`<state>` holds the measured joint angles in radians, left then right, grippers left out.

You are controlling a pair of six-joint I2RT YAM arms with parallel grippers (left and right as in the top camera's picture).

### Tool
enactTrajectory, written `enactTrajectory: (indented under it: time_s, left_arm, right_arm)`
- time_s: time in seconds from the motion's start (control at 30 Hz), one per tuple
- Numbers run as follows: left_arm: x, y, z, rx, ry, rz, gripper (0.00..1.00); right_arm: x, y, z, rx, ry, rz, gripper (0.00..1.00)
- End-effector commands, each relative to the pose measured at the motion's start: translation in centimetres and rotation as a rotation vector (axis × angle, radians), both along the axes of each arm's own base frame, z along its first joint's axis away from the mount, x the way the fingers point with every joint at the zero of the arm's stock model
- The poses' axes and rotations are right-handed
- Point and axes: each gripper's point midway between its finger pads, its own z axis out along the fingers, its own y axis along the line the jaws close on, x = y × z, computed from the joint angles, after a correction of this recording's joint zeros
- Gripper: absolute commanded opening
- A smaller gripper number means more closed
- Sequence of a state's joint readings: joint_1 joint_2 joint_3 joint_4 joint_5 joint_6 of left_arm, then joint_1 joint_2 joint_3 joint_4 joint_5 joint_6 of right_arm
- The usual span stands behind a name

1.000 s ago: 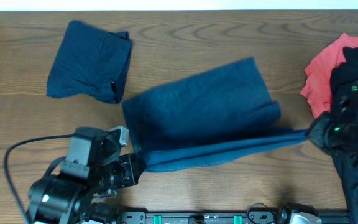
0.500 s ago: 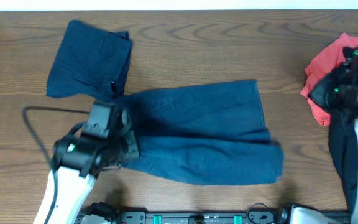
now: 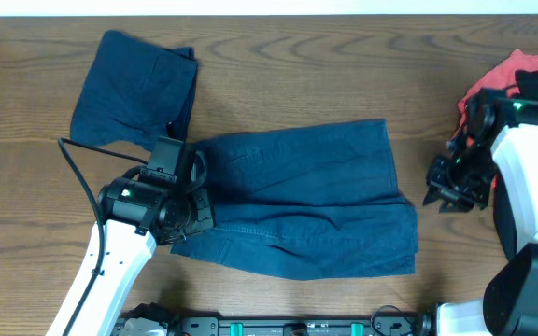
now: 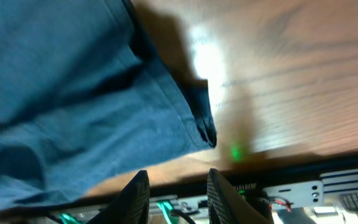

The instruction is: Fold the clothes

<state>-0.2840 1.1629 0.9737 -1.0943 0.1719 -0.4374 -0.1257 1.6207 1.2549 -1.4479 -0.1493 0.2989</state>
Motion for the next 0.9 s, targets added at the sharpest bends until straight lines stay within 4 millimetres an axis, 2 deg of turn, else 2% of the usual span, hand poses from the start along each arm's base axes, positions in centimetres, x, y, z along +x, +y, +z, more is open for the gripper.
enactTrajectory:
  time_s: [0.0,0.2,0.33,0.4,0.47,0.53,0.6,0.67,0.77,0.87]
  left_arm:
    - [0.2,0.5,0.1,0.026,-0.02,-0.01,0.06]
    - [0.2,0.5,0.3,0.024,-0.031,-0.016,0.06]
    - [0.3,0.5,0.3,0.024,-0.042,-0.029,0.06]
    - [0.4,0.4,0.4,0.023,-0.044,-0.031,0.06]
    - [0.4,0.4,0.4,0.024,-0.045,-0.031,0.06]
    - [0.4,0.4,0.4,0.023,-0.045,-0.031,0.06]
    - [0.4,0.4,0.4,0.023,-0.045,-0.031,0.06]
    - [0.4,0.4,0.4,0.023,-0.046,-0.031,0.06]
    - [0.4,0.4,0.4,0.023,-0.046,-0.031,0.06]
    - [0.4,0.4,0.4,0.023,-0.045,-0.031,0.06]
  right_arm:
    - [-2.4,1.2,-1.9,0.063,0.067,0.036,0.3]
    - [-4.4,2.0,-5.6,0.098,0.097,0.026,0.31]
    - [-3.8,2.7,-7.1,0.15,0.033,0.069,0.33]
    - [-3.0,4.2,-7.4,0.254,-0.041,0.123,0.32]
    - [-2.2,6.5,-7.0,0.409,-0.129,0.176,0.27]
    - [-1.9,7.3,-6.5,0.469,-0.165,0.201,0.18]
    - [-1.8,7.2,-6.2,0.465,-0.171,0.203,0.07]
    - [-1.7,7.0,-5.7,0.462,-0.186,0.21,0.02]
    - [-1.0,6.6,-4.1,0.443,-0.241,0.214,0.01]
    - [-0.9,4.4,-3.2,0.306,-0.247,0.175,0.01]
